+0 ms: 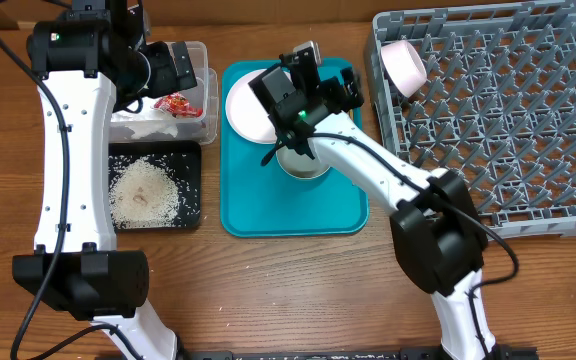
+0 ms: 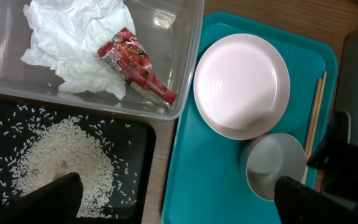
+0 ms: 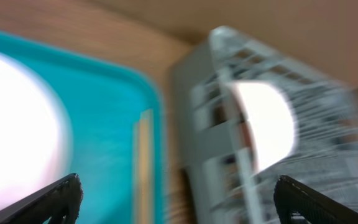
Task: Sort waste into correct bins and load items into the dishwasher
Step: 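Reach the right gripper back to the white bowl and grasp it, then place the white bowl on its side in the dish rack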
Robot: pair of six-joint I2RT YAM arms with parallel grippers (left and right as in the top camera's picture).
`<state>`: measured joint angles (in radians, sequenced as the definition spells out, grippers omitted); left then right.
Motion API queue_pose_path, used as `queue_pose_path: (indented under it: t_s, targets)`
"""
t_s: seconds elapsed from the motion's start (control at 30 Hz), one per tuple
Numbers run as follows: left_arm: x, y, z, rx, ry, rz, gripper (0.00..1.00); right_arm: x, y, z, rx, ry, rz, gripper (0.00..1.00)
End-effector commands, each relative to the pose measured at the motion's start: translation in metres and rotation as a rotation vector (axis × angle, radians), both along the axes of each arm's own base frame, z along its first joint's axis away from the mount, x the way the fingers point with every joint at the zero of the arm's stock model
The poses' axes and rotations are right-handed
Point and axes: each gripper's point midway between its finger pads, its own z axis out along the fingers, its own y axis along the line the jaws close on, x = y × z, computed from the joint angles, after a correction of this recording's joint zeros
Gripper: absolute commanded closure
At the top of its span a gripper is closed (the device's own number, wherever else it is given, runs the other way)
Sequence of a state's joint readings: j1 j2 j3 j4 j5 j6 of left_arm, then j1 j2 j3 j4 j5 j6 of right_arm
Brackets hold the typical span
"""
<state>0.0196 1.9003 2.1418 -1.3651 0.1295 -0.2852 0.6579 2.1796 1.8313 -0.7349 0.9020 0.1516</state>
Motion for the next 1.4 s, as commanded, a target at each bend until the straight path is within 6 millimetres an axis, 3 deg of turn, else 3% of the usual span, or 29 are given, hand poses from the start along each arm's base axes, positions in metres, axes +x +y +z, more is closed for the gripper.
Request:
queue_pose_path:
  t_s: [0.0,0.13,0.2,0.37,0.5,0.63,0.8,0.9,0.97,1.07,1.2,1.27,1.37]
  targets:
    - [0.001,0.000,0.008,0.010,-0.024,-0.007,0.00,-0.013,0.031,0.023,0.448,0.080,0.061,0.00]
    - [0.001,0.000,0.008,0.010,-0.025,-0.007,0.00,-0.038,0.060,0.012,0.791,0.333,0.138,0.00]
    - [0.001,0.000,0.008,0.010,-0.025,-0.007,0.00,-0.048,0.064,0.007,0.891,0.437,0.152,0.02]
    - [0.001,0.000,0.008,0.010,-0.025,-0.007,0.00,-0.056,0.031,-0.027,0.931,0.500,-0.054,0.18]
    - [0.001,0.000,0.008,0.010,-0.024,-0.007,0.00,-0.067,0.011,-0.056,0.934,0.525,-0.201,0.24]
    - [0.001,0.000,0.008,0.010,-0.025,-0.007,0.00,-0.075,0.005,-0.076,0.918,0.544,-0.230,0.28]
    - [0.001,0.000,0.008,0.010,-0.025,-0.007,0.00,-0.087,0.002,-0.103,0.905,0.559,-0.257,0.50]
    - [0.001,0.000,0.008,0.010,-0.025,-0.007,0.00,-0.093,-0.004,-0.113,0.907,0.564,-0.300,0.57]
    - [0.001,0.000,0.008,0.010,-0.025,-0.007,0.00,-0.093,-0.005,-0.114,0.906,0.565,-0.303,0.67]
    - [0.001,0.000,0.008,0.010,-0.025,-0.007,0.00,-0.093,-0.005,-0.114,0.906,0.565,-0.302,0.95]
    - [0.001,0.000,0.008,0.010,-0.025,-0.007,0.00,-0.087,-0.002,-0.101,0.917,0.545,-0.281,0.96]
    - [0.001,0.000,0.008,0.010,-0.025,-0.007,0.00,-0.080,-0.002,-0.078,0.925,0.516,-0.243,0.96]
    - [0.001,0.000,0.008,0.010,-0.025,-0.007,0.00,-0.064,-0.015,-0.019,0.909,0.403,-0.174,0.96]
